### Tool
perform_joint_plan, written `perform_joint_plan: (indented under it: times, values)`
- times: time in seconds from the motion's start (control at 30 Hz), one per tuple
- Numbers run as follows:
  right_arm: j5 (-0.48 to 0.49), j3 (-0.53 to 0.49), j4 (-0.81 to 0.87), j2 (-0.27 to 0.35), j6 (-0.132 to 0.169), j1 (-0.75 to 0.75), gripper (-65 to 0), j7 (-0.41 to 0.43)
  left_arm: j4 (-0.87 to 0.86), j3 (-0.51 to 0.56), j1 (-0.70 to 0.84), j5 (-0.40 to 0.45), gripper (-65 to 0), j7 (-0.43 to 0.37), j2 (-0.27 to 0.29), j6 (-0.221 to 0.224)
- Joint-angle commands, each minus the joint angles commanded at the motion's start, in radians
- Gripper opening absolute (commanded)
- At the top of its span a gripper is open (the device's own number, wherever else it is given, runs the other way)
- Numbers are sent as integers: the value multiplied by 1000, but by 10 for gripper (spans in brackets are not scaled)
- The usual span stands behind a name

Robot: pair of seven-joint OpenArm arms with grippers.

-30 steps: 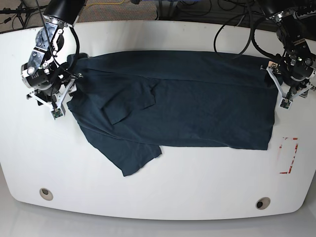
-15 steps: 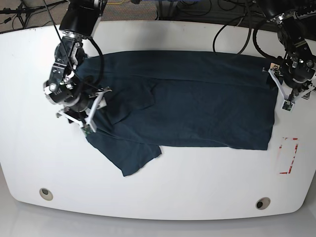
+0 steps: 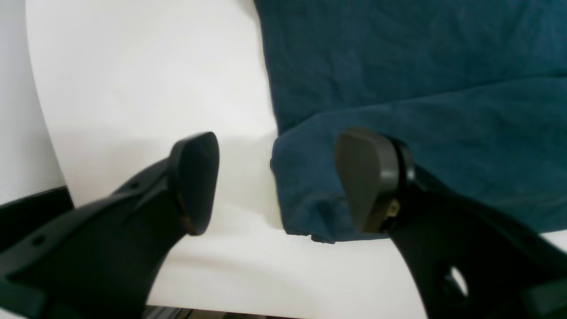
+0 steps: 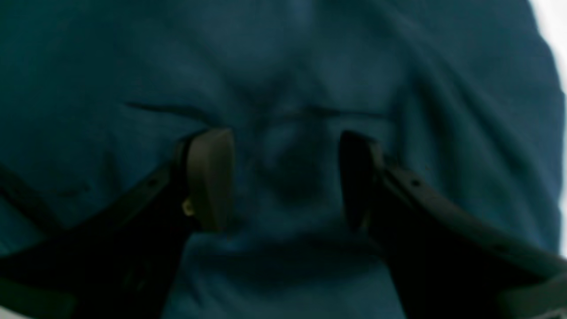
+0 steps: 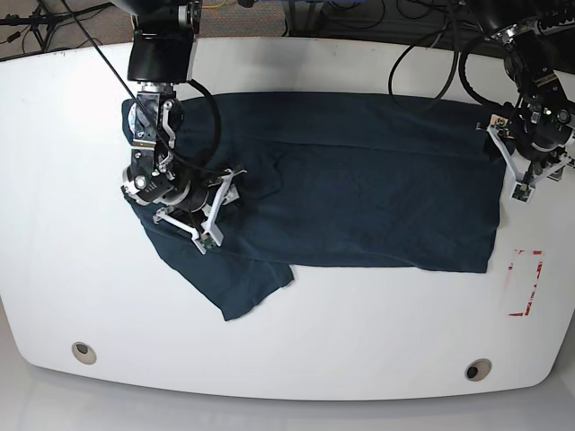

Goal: Fold the T-shirt properly
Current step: 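Move the right gripper onto the shirt body and pinch the fabric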

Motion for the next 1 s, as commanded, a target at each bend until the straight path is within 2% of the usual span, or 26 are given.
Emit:
perform_joint_plan:
  times: [0.17, 0.23, 0.3, 0.33, 0.4, 0.43, 0.53, 0.67, 0.8, 1.0]
  values:
    - [0, -5, -51, 8, 0, 18, -306, 21, 0, 0, 0, 0, -229, 0, 0, 0]
    - [0, -5, -58, 8, 0, 18, -358, 32, 0, 0, 0, 0, -229, 0, 0, 0]
    - [0, -5, -61, 11, -2, 18, -449, 51, 0, 0, 0, 0, -229, 0, 0, 0]
    - [0, -5, -61, 11, -2, 18, -465, 54, 0, 0, 0, 0, -229, 0, 0, 0]
    - [0, -5, -63, 11, -2, 17, -541, 63, 0, 0, 0, 0, -229, 0, 0, 0]
    - [-2, -5, -63, 11, -2, 17, -553, 63, 0, 0, 0, 0, -229, 0, 0, 0]
    - [-14, -5, -63, 12, -2, 14, -555, 64, 0, 2, 0, 0, -229, 0, 0, 0]
    - [-107, -5, -63, 5, -2, 12, -568, 69, 0, 3, 0, 0, -229, 0, 2, 0]
    - [-183, -5, -61, -21, 0, 11, -650, 101, 0, 5, -3, 0, -229, 0, 3, 0]
    - [-209, -5, -55, -25, 0, 15, -650, 106, -2, 5, -3, 0, -229, 0, 2, 0]
